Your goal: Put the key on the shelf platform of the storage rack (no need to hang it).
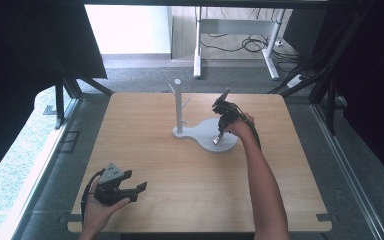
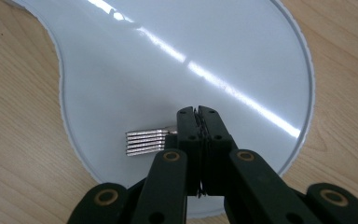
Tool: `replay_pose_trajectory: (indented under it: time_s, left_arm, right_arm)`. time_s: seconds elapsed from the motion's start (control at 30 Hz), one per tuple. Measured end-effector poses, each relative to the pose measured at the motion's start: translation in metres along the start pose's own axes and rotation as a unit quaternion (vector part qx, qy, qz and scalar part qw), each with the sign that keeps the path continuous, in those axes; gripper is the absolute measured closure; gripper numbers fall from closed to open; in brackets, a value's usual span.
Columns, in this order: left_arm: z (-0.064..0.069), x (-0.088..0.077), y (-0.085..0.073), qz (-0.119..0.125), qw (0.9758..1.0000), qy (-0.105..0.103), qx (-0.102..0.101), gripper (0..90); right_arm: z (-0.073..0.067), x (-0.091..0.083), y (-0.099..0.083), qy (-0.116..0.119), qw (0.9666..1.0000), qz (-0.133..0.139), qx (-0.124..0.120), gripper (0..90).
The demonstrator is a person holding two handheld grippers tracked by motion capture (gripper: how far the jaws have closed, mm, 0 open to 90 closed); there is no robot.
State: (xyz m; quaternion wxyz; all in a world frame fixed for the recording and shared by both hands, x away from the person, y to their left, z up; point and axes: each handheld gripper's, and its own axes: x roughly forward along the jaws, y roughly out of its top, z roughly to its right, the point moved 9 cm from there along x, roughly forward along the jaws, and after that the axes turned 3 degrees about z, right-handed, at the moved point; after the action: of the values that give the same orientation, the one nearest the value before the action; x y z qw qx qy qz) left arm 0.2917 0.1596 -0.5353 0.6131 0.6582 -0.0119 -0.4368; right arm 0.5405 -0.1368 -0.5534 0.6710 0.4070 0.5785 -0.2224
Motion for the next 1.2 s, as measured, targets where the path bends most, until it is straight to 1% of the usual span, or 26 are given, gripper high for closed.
replay_pose_trajectory:
  time_s: [0.03, 0.07, 0.2, 0.4, 0.5, 0.57, 0.73, 0.9, 0.97, 1.03, 1.13, 1.2]
  left_arm:
    - [0.000, 0.000, 0.000, 0.000, 1.0000, 0.000, 0.000, 28.1]
    - [0.000, 0.000, 0.000, 0.000, 1.0000, 0.000, 0.001, 28.2]
    - [0.001, 0.001, -0.001, -0.003, 1.0000, 0.000, 0.002, 28.1]
    - [0.001, 0.001, -0.001, -0.004, 1.0000, 0.000, 0.001, 28.1]
    - [0.001, 0.002, -0.001, -0.005, 1.0000, 0.000, 0.002, 28.1]
    - [0.001, 0.002, -0.001, -0.005, 1.0000, 0.000, 0.002, 28.1]
    - [0.001, 0.002, -0.002, -0.006, 1.0000, 0.000, 0.003, 28.1]
    - [0.001, 0.002, -0.002, -0.006, 1.0000, 0.000, 0.002, 28.1]
    - [0.001, 0.002, -0.002, -0.006, 1.0000, 0.000, 0.002, 28.1]
    - [0.001, 0.003, -0.002, -0.006, 1.0000, 0.000, 0.003, 28.1]
    - [0.002, 0.003, -0.002, -0.006, 1.0000, 0.000, 0.003, 28.1]
    - [0.002, 0.003, -0.002, -0.006, 1.0000, 0.000, 0.004, 28.1]
  right_arm:
    - [0.000, 0.000, 0.001, 0.002, 1.0000, 0.002, 0.005, 88.3]
    - [-0.001, 0.001, 0.001, 0.003, 1.0000, 0.003, 0.005, 88.2]
    - [-0.001, 0.003, 0.001, -0.001, 1.0000, 0.002, -0.001, 88.1]
    - [-0.002, 0.007, 0.000, 0.000, 1.0000, 0.002, -0.001, 86.5]
    - [-0.001, 0.008, -0.001, -0.001, 1.0000, 0.002, -0.007, 85.7]
    - [-0.002, 0.008, -0.001, 0.000, 1.0000, 0.002, -0.006, 84.4]
    - [-0.003, 0.005, -0.001, 0.001, 0.9999, 0.005, -0.009, 76.9]
    - [-0.003, -0.002, 0.000, 0.001, 0.9998, 0.019, -0.007, 62.3]
    - [-0.005, -0.006, 0.000, 0.007, 0.9996, 0.027, -0.005, 57.3]
    - [-0.006, -0.010, 0.000, 0.008, 0.9995, 0.031, -0.006, 54.4]
    - [-0.011, -0.016, -0.002, 0.014, 0.9990, 0.040, -0.015, 51.4]
    - [-0.014, -0.020, -0.004, 0.017, 0.9988, 0.044, -0.016, 49.7]
